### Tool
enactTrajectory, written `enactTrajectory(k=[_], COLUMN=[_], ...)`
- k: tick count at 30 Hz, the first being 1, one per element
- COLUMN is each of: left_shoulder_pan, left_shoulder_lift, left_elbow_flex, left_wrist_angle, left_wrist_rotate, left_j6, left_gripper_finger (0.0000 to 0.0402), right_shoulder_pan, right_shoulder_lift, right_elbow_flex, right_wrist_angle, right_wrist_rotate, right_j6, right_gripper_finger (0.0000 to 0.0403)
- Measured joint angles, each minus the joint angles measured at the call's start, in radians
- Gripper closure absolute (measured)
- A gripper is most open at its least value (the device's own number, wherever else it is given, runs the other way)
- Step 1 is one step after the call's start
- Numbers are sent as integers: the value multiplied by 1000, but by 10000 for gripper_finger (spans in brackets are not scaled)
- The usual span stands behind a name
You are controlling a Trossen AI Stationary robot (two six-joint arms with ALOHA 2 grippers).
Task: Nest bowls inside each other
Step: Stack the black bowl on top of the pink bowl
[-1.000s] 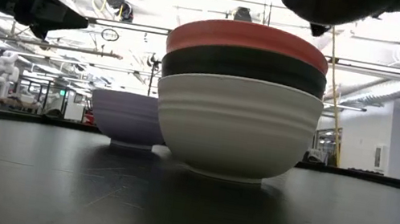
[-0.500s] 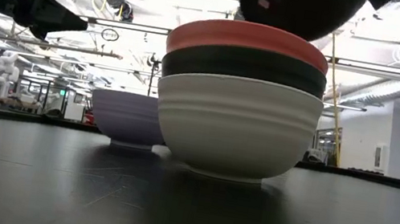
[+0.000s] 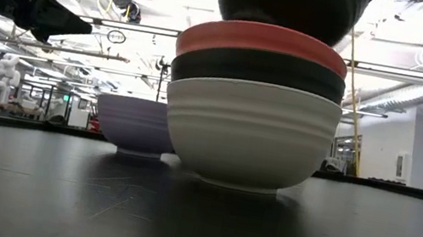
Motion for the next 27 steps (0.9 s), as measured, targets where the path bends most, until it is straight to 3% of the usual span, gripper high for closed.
enactTrajectory(k=[15, 27], left_shoulder_pan=[0, 0], left_shoulder_lift=[0, 0], left_elbow_flex=[0, 0], left_wrist_angle=[5, 4], left_wrist_rotate=[0, 0], left_j6=[-2, -3], left_gripper_finger=[371, 371], right_shoulder_pan=[40, 52], right_shoulder_lift=[80, 230], right_elbow_flex=[5, 61], right_wrist_angle=[-22, -41], right_wrist_rotate=[9, 18], right_j6=[30, -18], right_gripper_finger=[401, 401])
